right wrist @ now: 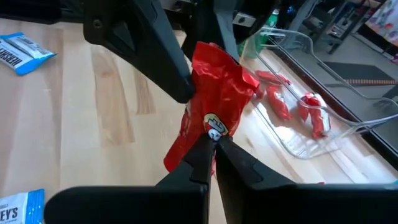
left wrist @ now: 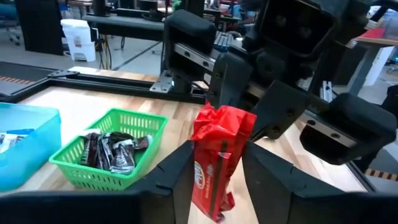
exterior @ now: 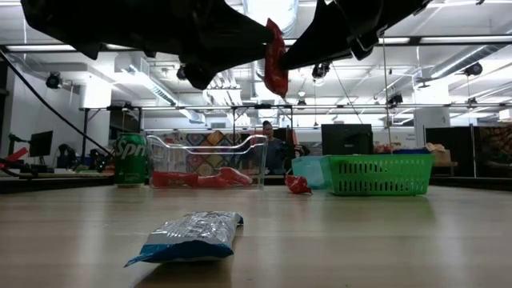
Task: Sort candy
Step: Put the red chocolate bar into the transparent bin
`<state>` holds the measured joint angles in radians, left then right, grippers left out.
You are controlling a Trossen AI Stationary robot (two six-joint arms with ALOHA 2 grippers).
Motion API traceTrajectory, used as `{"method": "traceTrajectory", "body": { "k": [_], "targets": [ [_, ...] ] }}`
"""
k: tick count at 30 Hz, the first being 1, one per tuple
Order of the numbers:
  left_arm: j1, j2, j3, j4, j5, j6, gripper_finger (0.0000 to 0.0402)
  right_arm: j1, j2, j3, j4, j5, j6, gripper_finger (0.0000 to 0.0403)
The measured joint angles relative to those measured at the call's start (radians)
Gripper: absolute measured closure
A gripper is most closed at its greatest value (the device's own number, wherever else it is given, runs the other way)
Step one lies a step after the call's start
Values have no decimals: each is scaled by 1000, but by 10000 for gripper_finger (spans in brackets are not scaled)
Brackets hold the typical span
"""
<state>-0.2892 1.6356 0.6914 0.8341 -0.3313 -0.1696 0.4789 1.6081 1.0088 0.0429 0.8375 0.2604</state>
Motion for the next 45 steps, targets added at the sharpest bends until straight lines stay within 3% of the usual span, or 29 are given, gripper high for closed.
{"method": "traceTrajectory", "body": {
  "k": [14,24,32,37,45],
  "targets": [
    [9,43,0,29,-53,39,395,0,2,0,-13,-4,-10,394],
    [9,42,0,31,-56,61,400,1,0,0,-13,-3,-3,394],
    [10,27,0,30,-79,74,401,0,-5,1,-35,0,97,390],
    [17,22,0,31,-82,74,401,0,-13,1,-35,0,126,358],
    [47,11,0,-24,-123,80,401,0,-18,2,-37,0,137,272]
  ]
}}
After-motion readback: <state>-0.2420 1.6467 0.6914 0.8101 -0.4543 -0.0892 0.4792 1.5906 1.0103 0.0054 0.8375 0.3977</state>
